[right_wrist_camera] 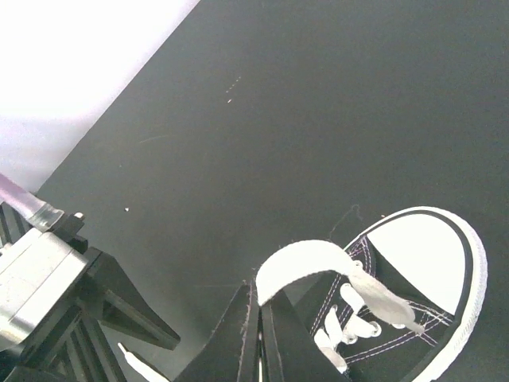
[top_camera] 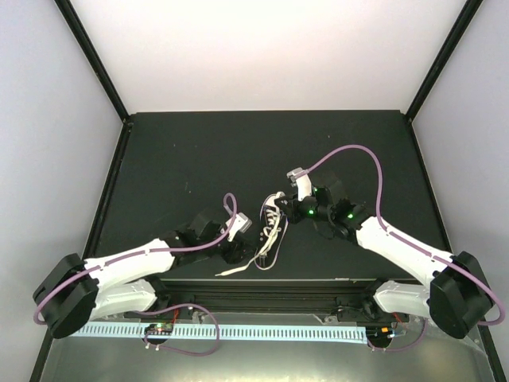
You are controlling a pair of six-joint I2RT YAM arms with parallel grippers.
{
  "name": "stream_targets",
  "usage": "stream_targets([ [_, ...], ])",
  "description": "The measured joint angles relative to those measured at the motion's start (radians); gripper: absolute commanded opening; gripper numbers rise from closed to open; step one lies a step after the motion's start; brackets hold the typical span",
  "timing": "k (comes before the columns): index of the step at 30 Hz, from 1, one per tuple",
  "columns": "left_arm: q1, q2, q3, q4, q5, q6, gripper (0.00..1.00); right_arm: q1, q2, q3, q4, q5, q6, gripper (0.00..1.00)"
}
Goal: Tie the shoes
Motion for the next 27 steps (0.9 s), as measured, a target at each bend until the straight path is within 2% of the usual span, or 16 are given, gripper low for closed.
stream_targets([
  [4, -0.023, -0.035, -0.023, -0.018, -0.029, -0.010, 0.45, 0.000, 0.000, 0.000, 0.005, 0.002, 0.006, 0.02],
  [11, -0.105, 0.018, -0.025, -0.028, -0.077, -0.020, 0.40, 0.000, 0.000, 0.000, 0.014, 0.002, 0.014, 0.02],
  [16, -0.112, 0.071, -0.024, -0.027, -0.119, -0.021, 0.35, 0.000, 0.000, 0.000, 0.015, 0.002, 0.017, 0.02],
  [27, -0.117, 0.150, -0.016, 0.018, -0.137, -0.021, 0.36, 0.000, 0.000, 0.000, 0.015, 0.002, 0.024, 0.02],
])
